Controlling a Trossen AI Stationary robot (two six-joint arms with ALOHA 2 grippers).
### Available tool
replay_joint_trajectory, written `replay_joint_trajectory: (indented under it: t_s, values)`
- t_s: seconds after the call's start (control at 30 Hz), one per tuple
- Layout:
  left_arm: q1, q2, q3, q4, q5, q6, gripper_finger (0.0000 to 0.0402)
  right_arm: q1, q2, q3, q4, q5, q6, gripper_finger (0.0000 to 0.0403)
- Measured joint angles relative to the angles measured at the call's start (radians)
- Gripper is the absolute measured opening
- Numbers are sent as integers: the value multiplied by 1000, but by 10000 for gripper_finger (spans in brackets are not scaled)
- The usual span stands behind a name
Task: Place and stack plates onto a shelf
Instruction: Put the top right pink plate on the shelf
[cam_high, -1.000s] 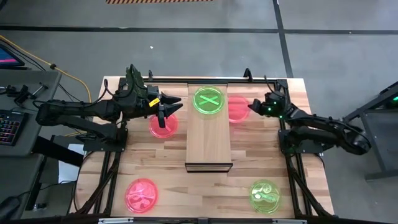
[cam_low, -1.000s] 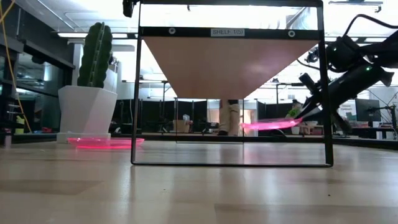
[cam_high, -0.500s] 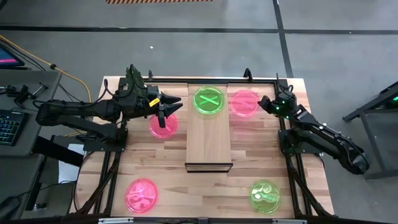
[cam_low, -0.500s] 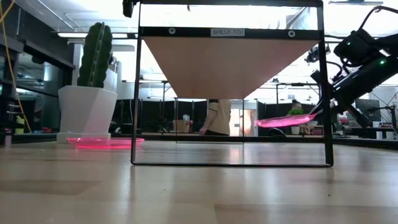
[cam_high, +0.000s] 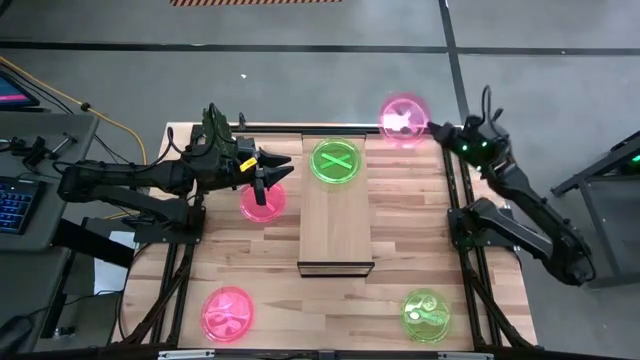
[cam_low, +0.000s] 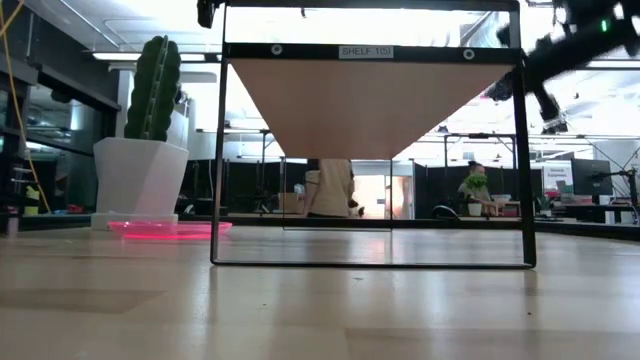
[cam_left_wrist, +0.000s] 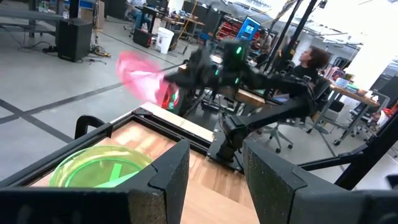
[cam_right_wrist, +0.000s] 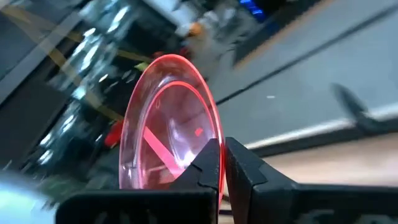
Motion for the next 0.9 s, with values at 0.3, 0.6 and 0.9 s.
replay_joint_trajectory:
  t_s: [0.3,0.6,0.9]
  values:
    - [0,0,0,0,0,1,140,285,150,329,-220,-58,-119,0]
    - [0,0,0,0,0,27,140,754,348,366,-246,101,2,0]
    - [0,0,0,0,0,28,140,1010,542,365,-194,279,180,0]
